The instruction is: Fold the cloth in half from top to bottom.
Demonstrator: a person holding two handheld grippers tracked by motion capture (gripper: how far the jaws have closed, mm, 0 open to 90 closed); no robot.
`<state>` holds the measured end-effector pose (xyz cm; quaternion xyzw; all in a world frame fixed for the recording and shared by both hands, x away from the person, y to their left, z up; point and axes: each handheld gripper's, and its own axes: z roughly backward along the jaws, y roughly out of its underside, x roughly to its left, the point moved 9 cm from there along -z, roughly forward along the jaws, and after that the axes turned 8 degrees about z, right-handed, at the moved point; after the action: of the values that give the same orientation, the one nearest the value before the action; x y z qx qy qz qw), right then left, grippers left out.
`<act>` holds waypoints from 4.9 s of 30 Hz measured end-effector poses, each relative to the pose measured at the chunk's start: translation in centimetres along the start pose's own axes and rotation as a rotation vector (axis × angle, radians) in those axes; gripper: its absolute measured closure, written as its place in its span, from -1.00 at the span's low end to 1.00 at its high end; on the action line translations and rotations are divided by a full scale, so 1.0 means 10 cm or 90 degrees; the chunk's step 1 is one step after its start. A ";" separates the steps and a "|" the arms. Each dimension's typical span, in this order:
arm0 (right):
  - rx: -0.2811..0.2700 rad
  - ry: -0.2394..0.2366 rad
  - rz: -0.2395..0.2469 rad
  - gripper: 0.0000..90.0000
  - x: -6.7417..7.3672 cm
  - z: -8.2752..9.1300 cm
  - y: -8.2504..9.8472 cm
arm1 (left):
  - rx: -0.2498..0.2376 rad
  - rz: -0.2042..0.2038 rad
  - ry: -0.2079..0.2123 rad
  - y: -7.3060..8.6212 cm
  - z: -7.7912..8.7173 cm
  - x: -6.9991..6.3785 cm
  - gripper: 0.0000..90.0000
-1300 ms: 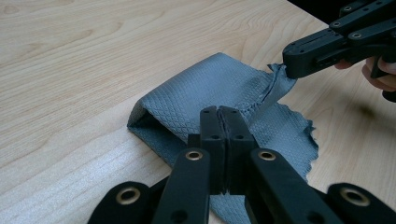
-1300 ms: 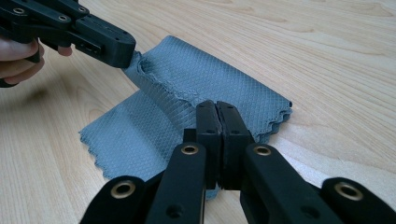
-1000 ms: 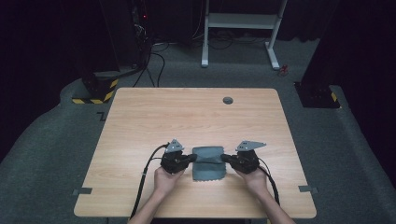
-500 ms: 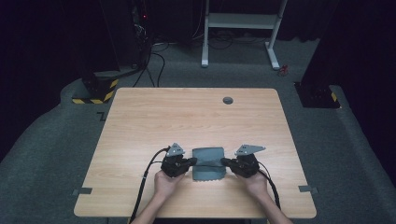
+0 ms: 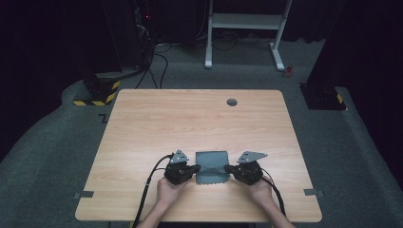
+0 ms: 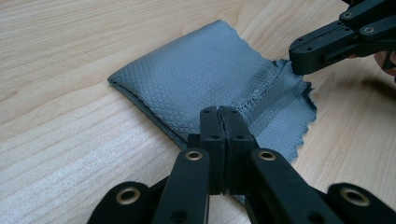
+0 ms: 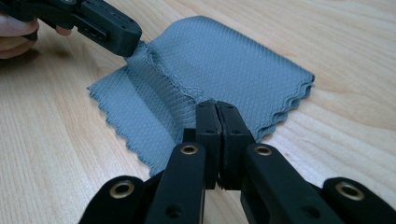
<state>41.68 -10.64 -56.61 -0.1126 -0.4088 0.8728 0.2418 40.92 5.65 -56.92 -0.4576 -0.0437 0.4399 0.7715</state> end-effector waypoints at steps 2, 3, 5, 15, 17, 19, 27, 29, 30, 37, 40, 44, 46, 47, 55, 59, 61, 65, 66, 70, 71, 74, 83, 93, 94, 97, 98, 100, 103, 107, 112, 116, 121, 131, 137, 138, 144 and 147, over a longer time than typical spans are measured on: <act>0.002 -0.003 -0.003 0.97 0.01 -0.01 0.02 | -0.002 0.001 -0.002 0.01 0.00 0.00 0.97; 0.002 -0.004 -0.003 0.97 0.01 -0.01 0.02 | -0.003 0.002 -0.002 0.01 -0.01 0.00 0.96; 0.004 -0.004 -0.002 0.96 0.01 -0.02 0.04 | -0.002 0.003 -0.002 0.02 -0.01 0.00 0.96; 0.008 -0.007 -0.007 0.96 0.03 -0.03 0.08 | 0.001 -0.010 -0.003 0.06 0.00 -0.03 0.96; 0.007 -0.005 -0.003 0.96 0.03 -0.03 0.08 | 0.000 -0.005 -0.002 0.07 0.01 -0.04 0.97; 0.011 -0.004 -0.002 0.96 0.03 -0.03 0.09 | 0.000 -0.008 -0.001 0.08 0.01 -0.05 0.97; 0.003 -0.008 -0.010 0.95 0.05 -0.02 0.14 | 0.006 -0.017 -0.002 0.15 0.01 -0.07 0.95; 0.001 -0.008 -0.005 0.95 0.05 -0.02 0.14 | 0.005 -0.021 -0.002 0.15 0.02 -0.07 0.95; 0.001 -0.007 -0.003 0.95 0.05 -0.02 0.14 | 0.006 -0.017 -0.001 0.16 0.02 -0.08 0.95; 0.005 -0.002 0.004 0.89 0.09 0.01 0.17 | 0.010 -0.027 0.002 0.19 0.04 -0.11 0.94; 0.005 -0.001 0.005 0.87 0.10 0.03 0.18 | 0.013 -0.033 0.001 0.20 0.04 -0.11 0.92; 0.006 0.001 0.008 0.84 0.10 0.06 0.21 | 0.015 -0.033 0.002 0.22 0.05 -0.12 0.90; 0.006 0.000 0.002 0.82 0.11 0.08 0.22 | 0.017 -0.032 0.006 0.23 0.06 -0.13 0.89; 0.004 -0.001 0.000 0.81 0.11 0.09 0.23 | 0.020 -0.035 0.008 0.24 0.07 -0.14 0.88; -0.030 -0.013 -0.011 0.81 0.14 0.23 0.14 | 0.003 -0.048 0.021 0.18 0.16 -0.22 0.81; -0.033 -0.009 -0.008 0.82 0.14 0.22 0.06 | -0.008 -0.048 0.023 0.10 0.17 -0.24 0.78; -0.030 -0.007 -0.011 0.82 0.14 0.18 0.05 | -0.015 -0.054 0.025 0.05 0.19 -0.26 0.77; -0.023 -0.002 -0.015 0.83 0.11 0.10 0.03 | -0.015 -0.057 0.019 -0.01 0.16 -0.27 0.72; -0.019 0.000 -0.015 0.83 0.10 0.08 0.02 | -0.011 -0.056 0.010 -0.01 0.13 -0.25 0.69; -0.004 0.009 -0.019 0.77 0.09 0.00 0.04 | 0.010 -0.066 -0.021 0.02 0.01 -0.20 0.64; -0.001 0.012 -0.014 0.75 0.08 -0.02 0.05 | 0.015 -0.071 -0.023 0.03 -0.02 -0.21 0.64; 0.018 0.024 0.005 0.72 0.11 -0.04 0.10 | 0.027 -0.086 -0.035 0.07 -0.07 -0.22 0.62; 0.036 0.035 0.026 0.59 0.17 0.02 0.21 | 0.055 -0.101 -0.052 0.20 -0.04 -0.22 0.56; 0.026 0.041 0.027 0.47 0.17 0.06 0.27 | 0.036 -0.100 -0.048 0.24 0.00 -0.21 0.52; 0.026 0.040 0.028 0.46 0.17 0.06 0.27 | 0.038 -0.101 -0.048 0.24 0.00 -0.21 0.50; 0.029 0.039 0.023 0.46 0.16 0.07 0.28 | 0.043 -0.099 -0.046 0.25 0.00 -0.23 0.42; 0.029 0.039 0.022 0.46 0.16 0.08 0.28 | 0.044 -0.098 -0.045 0.25 0.00 -0.24 0.40; 0.031 0.036 0.015 0.45 0.16 0.09 0.29 | 0.049 -0.089 -0.036 0.25 0.02 -0.24 0.34; 0.025 0.032 0.005 0.42 0.13 0.09 0.29 | 0.052 -0.070 -0.010 0.24 0.07 -0.25 0.23; 0.009 0.040 -0.004 0.41 0.06 0.11 0.27 | 0.041 -0.054 -0.020 0.17 0.13 -0.17 0.17; -0.012 0.045 -0.048 0.42 -0.10 0.16 0.17 | 0.038 -0.024 -0.061 0.03 0.08 0.03 0.15; -0.015 0.059 -0.073 0.44 -0.26 0.10 0.05 | 0.042 0.009 -0.094 -0.11 -0.04 0.23 0.13; -0.007 0.069 -0.094 0.44 -0.37 -0.06 -0.11 | 0.040 0.036 -0.121 -0.26 -0.18 0.36 0.08; 0.023 0.088 -0.139 0.40 -0.60 -0.37 -0.24 | 0.075 0.027 -0.164 -0.37 -0.36 0.47 0.08; 0.066 0.113 -0.091 0.51 -0.64 -0.45 -0.19 | 0.080 -0.010 -0.182 -0.37 -0.36 0.48 0.23; 0.074 0.118 -0.077 0.53 -0.64 -0.45 -0.19 | 0.083 -0.009 -0.176 -0.37 -0.36 0.47 0.27; 0.096 0.119 0.000 0.93 -0.56 -0.46 -0.22 | 0.106 -0.008 -0.142 -0.38 -0.39 0.41 0.68; 0.093 0.113 -0.007 0.98 -0.56 -0.46 -0.22 | 0.110 0.007 -0.113 -0.39 -0.40 0.42 0.90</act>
<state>49.05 -9.32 -57.84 -0.1695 -0.3216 0.8854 0.2897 47.79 5.26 -57.73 -0.3488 -0.0715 0.4850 0.7987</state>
